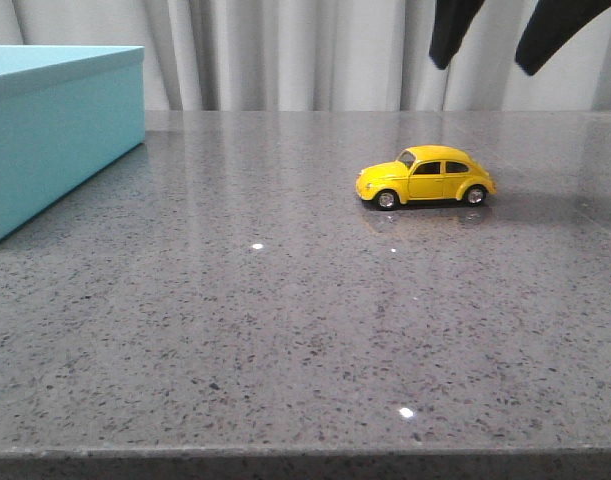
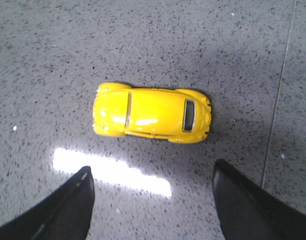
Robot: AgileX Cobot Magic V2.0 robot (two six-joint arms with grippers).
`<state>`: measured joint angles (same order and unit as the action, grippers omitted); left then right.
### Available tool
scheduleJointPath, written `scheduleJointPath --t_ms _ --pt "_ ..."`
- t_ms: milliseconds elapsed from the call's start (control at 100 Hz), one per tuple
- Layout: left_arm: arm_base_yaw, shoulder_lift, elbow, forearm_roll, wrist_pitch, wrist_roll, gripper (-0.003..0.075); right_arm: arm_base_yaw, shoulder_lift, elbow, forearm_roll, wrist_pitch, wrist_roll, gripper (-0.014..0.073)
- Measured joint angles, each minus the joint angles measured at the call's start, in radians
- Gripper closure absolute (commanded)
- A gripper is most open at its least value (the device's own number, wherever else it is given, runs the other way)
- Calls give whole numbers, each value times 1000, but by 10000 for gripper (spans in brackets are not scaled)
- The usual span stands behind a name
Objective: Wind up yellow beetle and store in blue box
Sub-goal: 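Lower the open right gripper down over the yellow beetle car, then press the beetle with the right gripper and drag it backward to wind it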
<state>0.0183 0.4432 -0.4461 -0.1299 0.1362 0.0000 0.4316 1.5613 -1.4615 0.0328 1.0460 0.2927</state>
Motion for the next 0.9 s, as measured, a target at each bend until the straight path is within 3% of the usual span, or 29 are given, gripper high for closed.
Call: scheduleJointPath --t_ms 410,900 --pt "0 0 0 0 0 0 739 0 180 -119 0 58 63 85" --pt "0 0 0 0 0 0 739 0 264 -130 0 57 75 85"
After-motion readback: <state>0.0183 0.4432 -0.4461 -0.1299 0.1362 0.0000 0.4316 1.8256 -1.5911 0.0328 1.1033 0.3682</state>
